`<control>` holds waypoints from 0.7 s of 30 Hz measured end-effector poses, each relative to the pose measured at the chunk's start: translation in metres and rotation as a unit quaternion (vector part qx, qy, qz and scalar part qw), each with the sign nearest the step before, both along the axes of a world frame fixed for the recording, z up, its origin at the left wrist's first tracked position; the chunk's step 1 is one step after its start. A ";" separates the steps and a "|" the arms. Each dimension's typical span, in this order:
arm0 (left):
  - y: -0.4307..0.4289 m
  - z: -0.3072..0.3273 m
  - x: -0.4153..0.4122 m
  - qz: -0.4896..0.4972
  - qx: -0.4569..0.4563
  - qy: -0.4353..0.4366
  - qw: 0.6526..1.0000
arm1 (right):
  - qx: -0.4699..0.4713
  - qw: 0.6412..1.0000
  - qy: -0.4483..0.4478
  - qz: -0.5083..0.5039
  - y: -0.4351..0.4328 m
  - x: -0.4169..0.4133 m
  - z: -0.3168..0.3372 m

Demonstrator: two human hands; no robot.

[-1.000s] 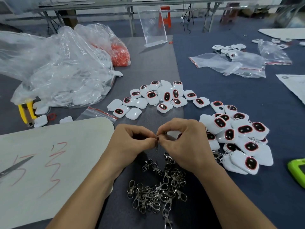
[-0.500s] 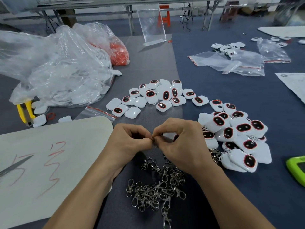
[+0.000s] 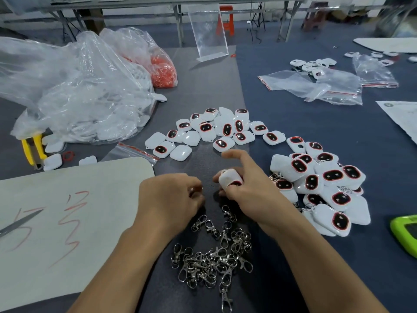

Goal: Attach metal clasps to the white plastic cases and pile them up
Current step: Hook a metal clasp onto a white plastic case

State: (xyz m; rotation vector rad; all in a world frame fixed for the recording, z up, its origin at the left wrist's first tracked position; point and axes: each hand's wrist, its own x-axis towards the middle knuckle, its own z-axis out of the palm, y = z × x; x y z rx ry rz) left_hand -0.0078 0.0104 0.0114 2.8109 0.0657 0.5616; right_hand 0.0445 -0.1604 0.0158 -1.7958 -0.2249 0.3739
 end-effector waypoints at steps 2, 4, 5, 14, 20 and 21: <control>-0.002 0.000 0.004 -0.015 -0.001 0.039 0.999 | 0.012 1.000 0.014 -0.008 0.000 0.000 -0.003; 0.001 0.000 0.006 -0.018 -0.016 0.054 0.998 | 0.013 1.000 -0.001 -0.020 -0.002 0.003 -0.005; 0.002 0.000 0.006 -0.022 -0.035 0.058 0.997 | 0.007 1.000 -0.017 -0.013 -0.004 0.005 -0.006; 0.011 -0.003 0.010 -0.065 -0.095 0.075 0.991 | -0.068 0.992 -0.098 -0.047 0.003 0.006 -0.013; 0.011 -0.003 0.009 -0.085 -0.115 0.077 0.987 | -0.054 0.994 -0.081 -0.049 0.006 0.006 -0.012; 0.011 -0.003 0.009 -0.088 -0.117 0.077 0.986 | -0.051 0.995 -0.077 -0.043 0.005 0.006 -0.011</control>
